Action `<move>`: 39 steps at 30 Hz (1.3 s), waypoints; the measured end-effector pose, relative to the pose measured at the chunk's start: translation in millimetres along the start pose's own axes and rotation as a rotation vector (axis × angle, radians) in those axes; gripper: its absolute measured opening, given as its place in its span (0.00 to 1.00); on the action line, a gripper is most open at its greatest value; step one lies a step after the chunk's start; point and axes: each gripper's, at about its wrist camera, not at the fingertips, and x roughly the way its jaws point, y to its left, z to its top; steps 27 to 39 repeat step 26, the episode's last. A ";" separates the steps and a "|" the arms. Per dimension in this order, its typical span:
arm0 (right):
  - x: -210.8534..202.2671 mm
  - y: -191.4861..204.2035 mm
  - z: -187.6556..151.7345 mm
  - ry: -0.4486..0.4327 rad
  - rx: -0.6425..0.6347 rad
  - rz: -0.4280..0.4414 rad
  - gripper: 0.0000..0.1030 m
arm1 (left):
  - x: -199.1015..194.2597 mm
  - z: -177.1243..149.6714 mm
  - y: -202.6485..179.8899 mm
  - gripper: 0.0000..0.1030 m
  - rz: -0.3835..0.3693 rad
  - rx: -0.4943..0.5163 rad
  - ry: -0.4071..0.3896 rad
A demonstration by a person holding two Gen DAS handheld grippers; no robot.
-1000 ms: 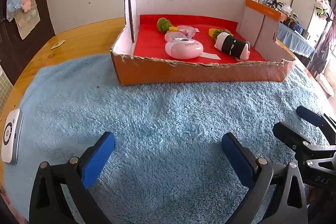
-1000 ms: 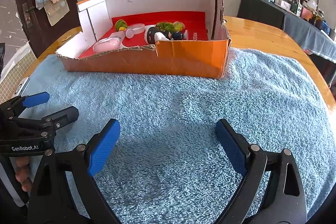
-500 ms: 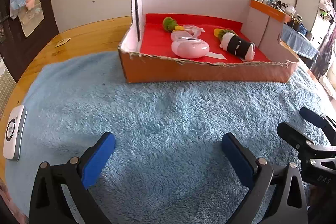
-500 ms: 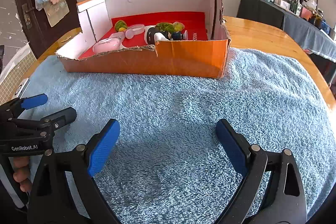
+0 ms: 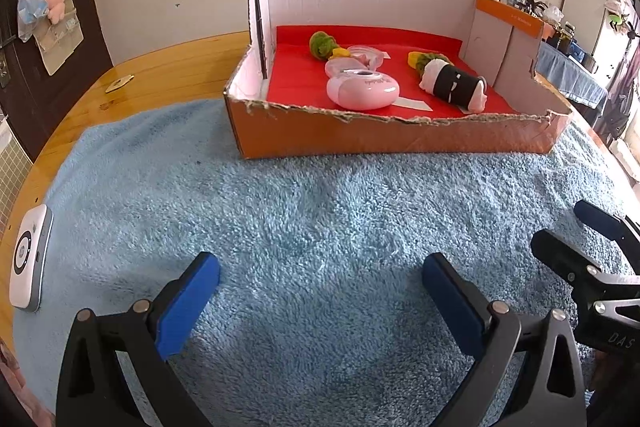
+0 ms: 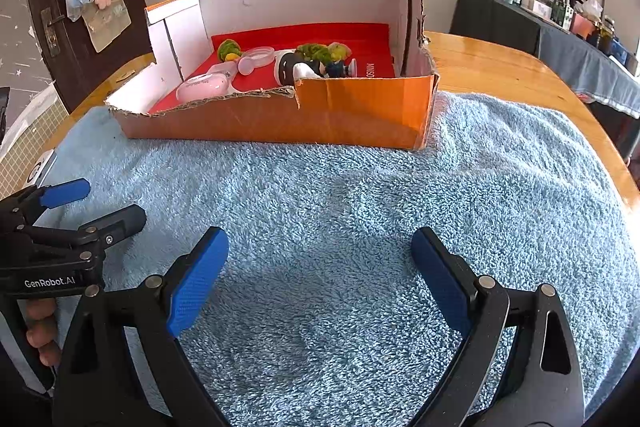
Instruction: Organize objects
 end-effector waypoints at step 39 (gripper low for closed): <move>-0.7 1.0 -0.5 0.002 -0.004 -0.008 0.91 | 0.8 1.0 -0.5 1.00 0.002 -0.003 -0.002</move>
